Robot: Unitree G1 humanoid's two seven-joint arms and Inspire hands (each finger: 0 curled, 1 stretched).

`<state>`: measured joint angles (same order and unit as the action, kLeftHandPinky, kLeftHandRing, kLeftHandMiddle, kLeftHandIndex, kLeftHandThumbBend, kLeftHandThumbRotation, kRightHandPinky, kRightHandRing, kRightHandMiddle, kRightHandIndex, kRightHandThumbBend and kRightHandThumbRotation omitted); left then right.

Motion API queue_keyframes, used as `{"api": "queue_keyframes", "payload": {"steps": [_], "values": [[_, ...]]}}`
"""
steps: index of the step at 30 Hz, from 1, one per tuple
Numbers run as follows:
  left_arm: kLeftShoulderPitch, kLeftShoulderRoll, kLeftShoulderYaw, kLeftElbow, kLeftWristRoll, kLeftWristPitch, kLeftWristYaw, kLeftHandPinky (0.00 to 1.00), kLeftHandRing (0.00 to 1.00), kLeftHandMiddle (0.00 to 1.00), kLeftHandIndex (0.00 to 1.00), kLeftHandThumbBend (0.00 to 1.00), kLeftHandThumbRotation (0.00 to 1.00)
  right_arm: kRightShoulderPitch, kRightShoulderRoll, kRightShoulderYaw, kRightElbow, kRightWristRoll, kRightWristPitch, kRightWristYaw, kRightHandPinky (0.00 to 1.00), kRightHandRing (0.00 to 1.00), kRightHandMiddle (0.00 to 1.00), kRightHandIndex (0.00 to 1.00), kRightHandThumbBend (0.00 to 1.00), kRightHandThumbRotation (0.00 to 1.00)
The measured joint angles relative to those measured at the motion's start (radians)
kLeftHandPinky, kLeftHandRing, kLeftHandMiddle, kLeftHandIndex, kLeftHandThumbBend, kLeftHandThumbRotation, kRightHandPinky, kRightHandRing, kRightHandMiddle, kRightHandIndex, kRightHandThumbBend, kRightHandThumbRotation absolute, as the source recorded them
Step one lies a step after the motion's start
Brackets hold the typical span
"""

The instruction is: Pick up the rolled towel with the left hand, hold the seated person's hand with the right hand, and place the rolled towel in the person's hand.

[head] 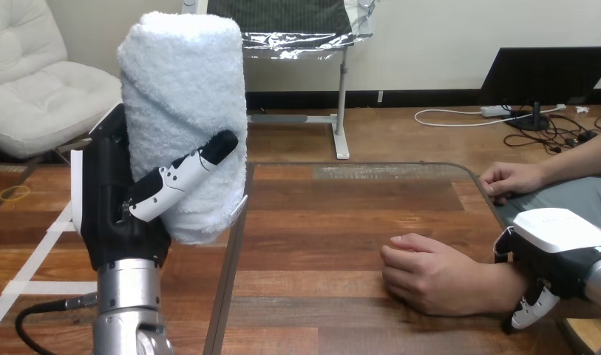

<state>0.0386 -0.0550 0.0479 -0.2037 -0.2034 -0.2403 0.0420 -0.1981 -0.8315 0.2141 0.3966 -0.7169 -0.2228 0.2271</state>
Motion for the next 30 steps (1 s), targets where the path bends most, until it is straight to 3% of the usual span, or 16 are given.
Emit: {"api": "queue_keyframes", "payload": {"steps": [15,30], "values": [[-0.004,-0.001,0.0,0.023,-0.003,-0.007,-0.003,0.22,0.28,0.34,0.39,0.52,0.0,0.028,-0.001,-0.043,-0.007,0.075,-0.019,-0.005,0.18,0.25,0.33,0.41,0.93,0.06],[-0.065,-0.001,0.005,0.177,-0.04,-0.055,-0.044,0.21,0.27,0.34,0.38,0.53,0.0,0.07,-0.001,-0.105,-0.068,0.151,0.007,0.017,0.25,0.31,0.38,0.43,0.91,0.07]]}}
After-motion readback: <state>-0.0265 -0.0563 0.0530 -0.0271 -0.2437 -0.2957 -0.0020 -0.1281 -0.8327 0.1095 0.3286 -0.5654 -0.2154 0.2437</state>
